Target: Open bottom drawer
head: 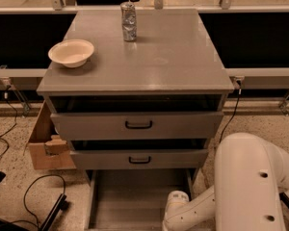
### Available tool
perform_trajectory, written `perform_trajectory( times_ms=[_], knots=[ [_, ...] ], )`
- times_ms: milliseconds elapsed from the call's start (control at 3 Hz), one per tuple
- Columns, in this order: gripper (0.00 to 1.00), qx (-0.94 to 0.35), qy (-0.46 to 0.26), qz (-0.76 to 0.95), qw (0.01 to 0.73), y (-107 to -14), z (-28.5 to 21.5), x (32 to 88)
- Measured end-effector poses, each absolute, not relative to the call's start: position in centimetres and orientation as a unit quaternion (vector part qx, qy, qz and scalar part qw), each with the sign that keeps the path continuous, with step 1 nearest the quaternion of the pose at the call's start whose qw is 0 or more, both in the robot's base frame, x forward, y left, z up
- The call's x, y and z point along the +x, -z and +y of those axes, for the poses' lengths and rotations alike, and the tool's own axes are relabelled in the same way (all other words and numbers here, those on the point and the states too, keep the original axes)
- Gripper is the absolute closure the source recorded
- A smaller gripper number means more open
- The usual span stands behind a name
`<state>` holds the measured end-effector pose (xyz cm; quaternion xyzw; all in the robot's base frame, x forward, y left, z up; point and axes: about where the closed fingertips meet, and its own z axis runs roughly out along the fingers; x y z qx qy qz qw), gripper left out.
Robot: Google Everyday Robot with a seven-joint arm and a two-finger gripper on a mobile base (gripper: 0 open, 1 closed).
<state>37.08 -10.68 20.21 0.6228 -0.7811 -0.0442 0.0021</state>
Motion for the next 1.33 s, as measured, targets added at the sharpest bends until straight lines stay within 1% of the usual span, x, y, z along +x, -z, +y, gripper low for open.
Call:
perform_trajectory(
  times_ms=[333, 667, 1000, 1333],
  knots=[
    [0.0, 0.652, 0.048, -0.756, 0.01, -24.4, -9.7, 36.2],
    [0.0, 0.674, 0.059, -0.736, 0.025, -30.7, -10.0, 32.7],
    [0.0, 0.679, 0.062, -0.73, 0.044, -36.4, -11.4, 27.9],
    [0.0, 0.676, 0.053, -0.733, 0.045, -41.6, -13.2, 24.6]
  ],
)
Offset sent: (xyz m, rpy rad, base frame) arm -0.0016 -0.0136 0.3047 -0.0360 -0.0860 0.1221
